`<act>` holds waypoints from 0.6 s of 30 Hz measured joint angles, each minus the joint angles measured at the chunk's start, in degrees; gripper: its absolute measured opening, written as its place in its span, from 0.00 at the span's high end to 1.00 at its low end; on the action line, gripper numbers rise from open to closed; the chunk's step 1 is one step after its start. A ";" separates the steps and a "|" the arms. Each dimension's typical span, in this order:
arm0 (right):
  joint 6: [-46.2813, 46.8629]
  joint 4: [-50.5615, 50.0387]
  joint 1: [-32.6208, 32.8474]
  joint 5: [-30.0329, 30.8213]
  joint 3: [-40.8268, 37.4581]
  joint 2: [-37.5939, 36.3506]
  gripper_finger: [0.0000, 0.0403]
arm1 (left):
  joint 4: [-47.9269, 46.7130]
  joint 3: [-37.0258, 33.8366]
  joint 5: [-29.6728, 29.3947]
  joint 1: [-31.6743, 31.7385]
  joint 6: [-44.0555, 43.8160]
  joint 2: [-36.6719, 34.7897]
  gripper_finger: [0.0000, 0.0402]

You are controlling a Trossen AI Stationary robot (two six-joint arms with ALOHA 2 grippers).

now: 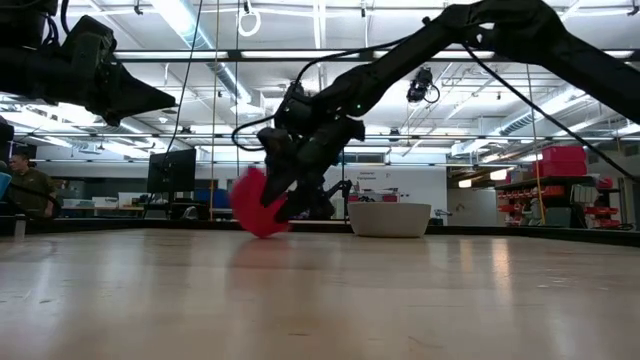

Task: Nest bowls inside each other
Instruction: Stack the red bowl on the dark blue bowl

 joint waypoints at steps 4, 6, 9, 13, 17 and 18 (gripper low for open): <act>-0.03 0.43 -0.04 0.69 0.00 0.00 0.55 | -0.02 -0.01 0.09 0.00 0.04 0.00 0.95; 0.10 0.71 -0.13 0.68 0.00 0.00 0.54 | -0.04 -0.01 0.02 0.00 0.02 0.00 0.95; -0.27 0.88 -0.17 0.44 0.00 -0.10 0.54 | -0.07 -0.01 0.08 0.00 0.01 0.00 0.95; -1.48 0.10 -0.05 -0.21 0.00 -0.30 0.53 | -0.09 -0.01 0.08 0.00 0.04 0.00 0.95; -2.31 -0.56 0.55 -0.28 0.00 -0.30 0.50 | -0.29 -0.01 0.08 0.00 0.04 0.00 0.95; -2.64 -0.96 0.57 -0.29 0.21 -0.30 0.49 | -0.28 -0.01 0.08 0.00 0.04 0.00 0.95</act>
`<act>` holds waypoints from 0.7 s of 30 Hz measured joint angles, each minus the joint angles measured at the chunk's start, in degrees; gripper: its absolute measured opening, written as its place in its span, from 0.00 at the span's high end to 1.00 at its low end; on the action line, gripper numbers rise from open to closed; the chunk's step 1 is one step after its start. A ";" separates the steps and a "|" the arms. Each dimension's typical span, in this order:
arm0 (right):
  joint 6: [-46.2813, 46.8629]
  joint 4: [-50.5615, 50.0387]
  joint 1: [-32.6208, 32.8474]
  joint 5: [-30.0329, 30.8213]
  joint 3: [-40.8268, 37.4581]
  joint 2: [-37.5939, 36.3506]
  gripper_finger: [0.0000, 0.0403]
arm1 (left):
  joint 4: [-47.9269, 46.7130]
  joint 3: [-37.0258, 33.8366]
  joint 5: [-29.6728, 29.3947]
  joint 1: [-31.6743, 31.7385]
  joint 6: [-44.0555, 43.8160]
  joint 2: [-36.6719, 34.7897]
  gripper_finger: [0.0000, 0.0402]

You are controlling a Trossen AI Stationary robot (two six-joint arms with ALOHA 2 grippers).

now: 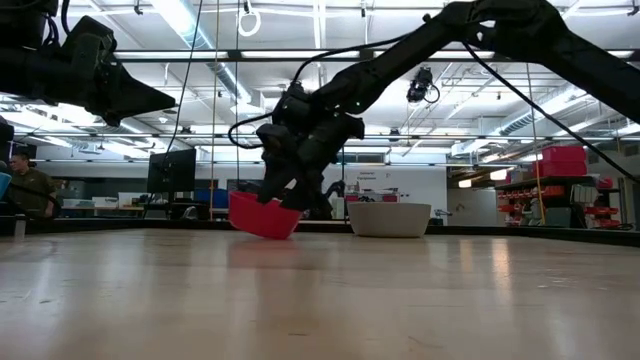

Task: Nest bowls inside each other
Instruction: Stack the red bowl on the dark blue bowl

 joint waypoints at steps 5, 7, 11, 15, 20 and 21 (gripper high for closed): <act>-3.65 -5.38 -0.02 3.13 6.14 -0.09 0.47 | -0.01 0.00 0.00 0.00 0.00 0.00 0.95; -5.35 -8.37 -0.08 5.52 9.66 -0.10 0.47 | 0.01 0.00 0.00 0.00 -0.02 0.00 0.95; -7.10 -11.43 -0.31 9.01 13.59 -0.39 0.48 | 0.00 0.00 0.00 0.00 -0.09 0.00 0.95; -8.99 -18.89 -1.36 12.49 13.73 -0.26 0.47 | -0.13 0.00 0.21 0.00 -0.17 0.00 0.95; -10.23 -22.49 -2.79 16.95 13.73 -0.24 0.46 | -0.19 0.00 0.22 0.00 -0.20 0.00 0.95; -9.98 -22.37 -2.93 16.52 13.72 -0.24 0.46 | -0.19 0.00 0.22 0.00 -0.20 0.00 0.95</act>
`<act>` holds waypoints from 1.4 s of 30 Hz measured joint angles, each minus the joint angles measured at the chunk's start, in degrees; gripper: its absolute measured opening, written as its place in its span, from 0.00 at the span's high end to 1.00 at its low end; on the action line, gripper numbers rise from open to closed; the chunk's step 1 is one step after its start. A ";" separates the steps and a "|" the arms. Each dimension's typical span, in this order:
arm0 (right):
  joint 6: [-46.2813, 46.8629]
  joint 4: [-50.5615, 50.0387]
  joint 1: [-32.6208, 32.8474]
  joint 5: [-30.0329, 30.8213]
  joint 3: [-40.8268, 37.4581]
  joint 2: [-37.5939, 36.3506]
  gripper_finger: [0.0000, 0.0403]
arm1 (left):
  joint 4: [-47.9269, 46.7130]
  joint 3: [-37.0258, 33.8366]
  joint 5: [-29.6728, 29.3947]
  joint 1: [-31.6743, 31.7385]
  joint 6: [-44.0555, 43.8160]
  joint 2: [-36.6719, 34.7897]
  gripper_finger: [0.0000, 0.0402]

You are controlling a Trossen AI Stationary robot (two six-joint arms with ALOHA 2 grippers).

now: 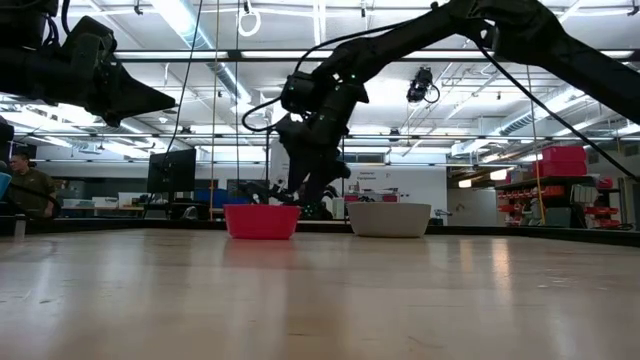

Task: Nest bowls inside each other
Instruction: Stack the red bowl on the dark blue bowl

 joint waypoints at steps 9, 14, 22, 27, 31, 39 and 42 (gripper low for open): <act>0.77 0.79 -0.08 -2.06 -2.72 0.66 0.46 | -0.04 0.00 0.00 0.00 0.00 0.00 0.95; 0.60 1.55 0.28 -1.63 -4.20 0.70 0.48 | -0.07 0.00 0.00 0.00 0.00 0.00 0.95; 1.65 2.81 0.95 -1.37 -4.18 0.66 0.63 | -0.07 0.00 0.00 0.00 0.00 0.00 0.95; 1.38 2.67 1.50 -1.38 -4.18 0.66 0.84 | -0.09 0.00 0.00 0.00 0.00 0.00 0.95; -1.73 2.86 2.60 -1.43 -4.18 0.66 0.98 | -0.13 0.00 0.00 0.00 0.00 0.00 0.95; -6.31 4.43 6.33 7.53 -3.49 -1.15 0.99 | -1.11 0.00 -0.26 0.00 -0.02 0.00 0.95; -7.46 3.32 6.31 10.72 -3.39 -3.39 0.99 | -1.11 0.00 -0.25 0.00 -0.01 0.00 0.95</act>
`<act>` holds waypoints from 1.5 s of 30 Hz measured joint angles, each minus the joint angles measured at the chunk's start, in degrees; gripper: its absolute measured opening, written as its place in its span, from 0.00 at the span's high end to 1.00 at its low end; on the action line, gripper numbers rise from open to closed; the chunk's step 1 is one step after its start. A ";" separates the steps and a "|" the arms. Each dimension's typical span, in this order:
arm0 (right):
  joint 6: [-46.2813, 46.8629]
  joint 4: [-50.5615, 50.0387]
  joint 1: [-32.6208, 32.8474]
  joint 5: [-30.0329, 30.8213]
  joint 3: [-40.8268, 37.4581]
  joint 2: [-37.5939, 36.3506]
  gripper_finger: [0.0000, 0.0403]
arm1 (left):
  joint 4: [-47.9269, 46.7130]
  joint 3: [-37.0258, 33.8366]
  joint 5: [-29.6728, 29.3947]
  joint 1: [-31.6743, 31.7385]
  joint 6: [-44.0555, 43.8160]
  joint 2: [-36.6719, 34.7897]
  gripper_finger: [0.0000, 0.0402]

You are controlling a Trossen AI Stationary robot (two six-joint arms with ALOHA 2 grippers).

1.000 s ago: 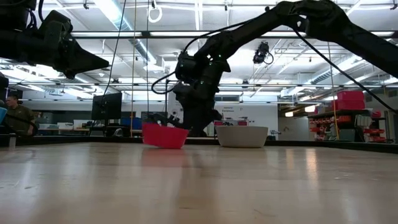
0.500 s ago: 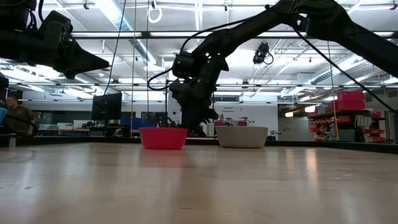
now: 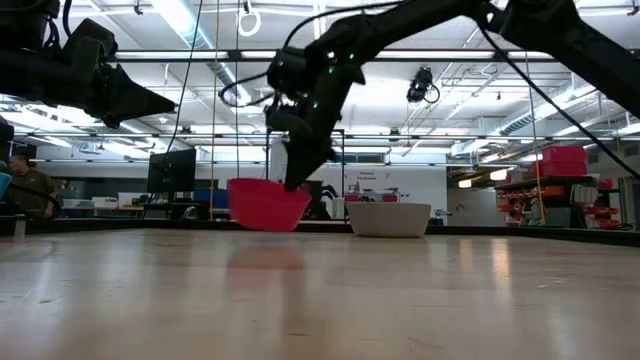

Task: Nest bowls inside each other
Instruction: Stack the red bowl on the dark blue bowl

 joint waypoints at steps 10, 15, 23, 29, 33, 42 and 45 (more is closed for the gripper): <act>-3.12 -10.82 -5.06 17.40 0.14 -9.98 1.00 | 0.02 0.00 0.02 0.00 -0.23 0.00 0.95; -3.79 -15.54 -10.75 20.39 0.13 -11.28 1.00 | 0.05 0.00 0.21 0.00 -0.59 0.00 0.95; -5.49 -16.14 -20.59 20.00 -3.35 -11.19 1.00 | 0.04 0.00 0.23 0.00 -0.58 0.00 0.95; -5.44 -17.77 -25.71 11.28 -7.60 -11.19 1.00 | 0.04 0.00 0.21 0.00 -0.41 0.00 0.95; -6.14 -18.49 -25.98 8.91 -9.65 -11.17 1.00 | 0.03 0.00 0.01 -0.01 -0.40 0.00 0.95; -7.42 -17.68 -24.89 0.68 -12.22 -11.17 1.00 | 0.02 0.00 -0.01 0.00 -0.11 0.00 0.95; -7.39 -16.92 -24.88 0.45 -14.57 -11.17 1.00 | 0.02 0.00 -0.01 -0.02 -0.42 0.00 0.95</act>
